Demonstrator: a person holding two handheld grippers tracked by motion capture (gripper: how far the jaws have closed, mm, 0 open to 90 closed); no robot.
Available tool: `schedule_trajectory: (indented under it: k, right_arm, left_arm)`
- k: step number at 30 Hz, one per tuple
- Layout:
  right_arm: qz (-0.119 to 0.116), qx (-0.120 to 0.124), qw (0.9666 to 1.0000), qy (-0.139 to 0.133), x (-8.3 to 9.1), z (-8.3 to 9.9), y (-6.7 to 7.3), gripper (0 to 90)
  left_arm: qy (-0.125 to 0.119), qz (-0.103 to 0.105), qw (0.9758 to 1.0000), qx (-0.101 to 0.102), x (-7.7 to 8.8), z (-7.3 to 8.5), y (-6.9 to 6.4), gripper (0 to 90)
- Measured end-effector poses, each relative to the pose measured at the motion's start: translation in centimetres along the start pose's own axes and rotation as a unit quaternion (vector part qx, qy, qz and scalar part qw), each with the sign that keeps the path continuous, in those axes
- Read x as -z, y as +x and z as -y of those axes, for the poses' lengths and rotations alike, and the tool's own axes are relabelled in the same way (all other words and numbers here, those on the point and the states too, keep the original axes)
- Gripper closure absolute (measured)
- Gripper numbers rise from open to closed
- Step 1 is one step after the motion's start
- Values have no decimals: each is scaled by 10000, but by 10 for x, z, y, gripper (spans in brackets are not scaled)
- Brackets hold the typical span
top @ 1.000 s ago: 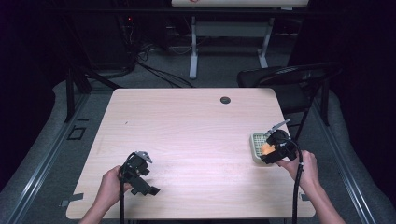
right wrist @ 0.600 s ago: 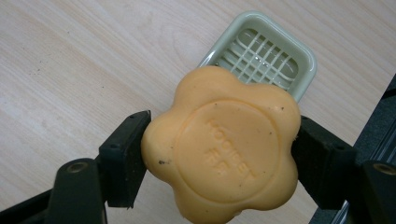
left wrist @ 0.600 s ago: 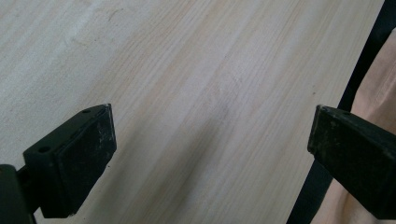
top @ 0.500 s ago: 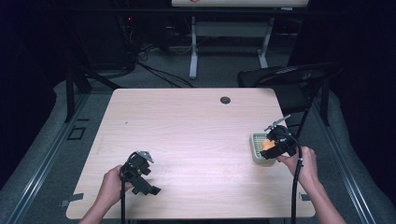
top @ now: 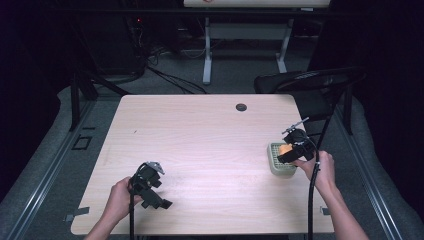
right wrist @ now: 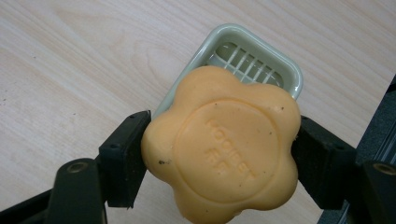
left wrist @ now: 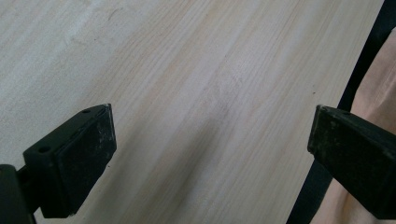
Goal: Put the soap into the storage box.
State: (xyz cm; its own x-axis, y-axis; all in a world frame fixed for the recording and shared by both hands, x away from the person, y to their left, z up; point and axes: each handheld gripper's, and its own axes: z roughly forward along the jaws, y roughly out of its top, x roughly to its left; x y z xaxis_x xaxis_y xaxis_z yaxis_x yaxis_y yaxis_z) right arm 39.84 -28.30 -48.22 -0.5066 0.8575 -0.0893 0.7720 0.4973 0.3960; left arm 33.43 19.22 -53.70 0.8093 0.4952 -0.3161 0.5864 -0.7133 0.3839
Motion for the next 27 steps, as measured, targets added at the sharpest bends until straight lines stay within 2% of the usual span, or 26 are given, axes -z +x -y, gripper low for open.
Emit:
schedule_trajectory:
  k: [8, 14, 15, 19, 21, 27]
  right_arm:
    - [-106, -81, 9999, 40, -13, -5, -6, 268]
    - [-154, -11, 9998, 128, -23, -8, -11, 267]
    - [-172, -79, 9997, 122, -25, -8, -11, 267]
    - [-242, -73, 9996, 133, -31, -9, -12, 267]
    - [-203, 13, 9995, 225, -33, -10, -13, 267]
    - [-205, 10, 9993, 309, -39, -11, -14, 267]
  left_arm:
    - [-1, 5, 10000, 4, 0, 0, 0, 14]
    - [-4, 10, 10000, 4, 0, 0, 0, 14]
    - [-4, 10, 10000, 4, 0, 0, 0, 14]
    - [-2, 9, 10000, 5, 0, 0, 1, 14]
    - [1, 12, 10000, 4, 0, 0, 1, 14]
    - [0, 10, 10000, -1, 0, 0, 1, 14]
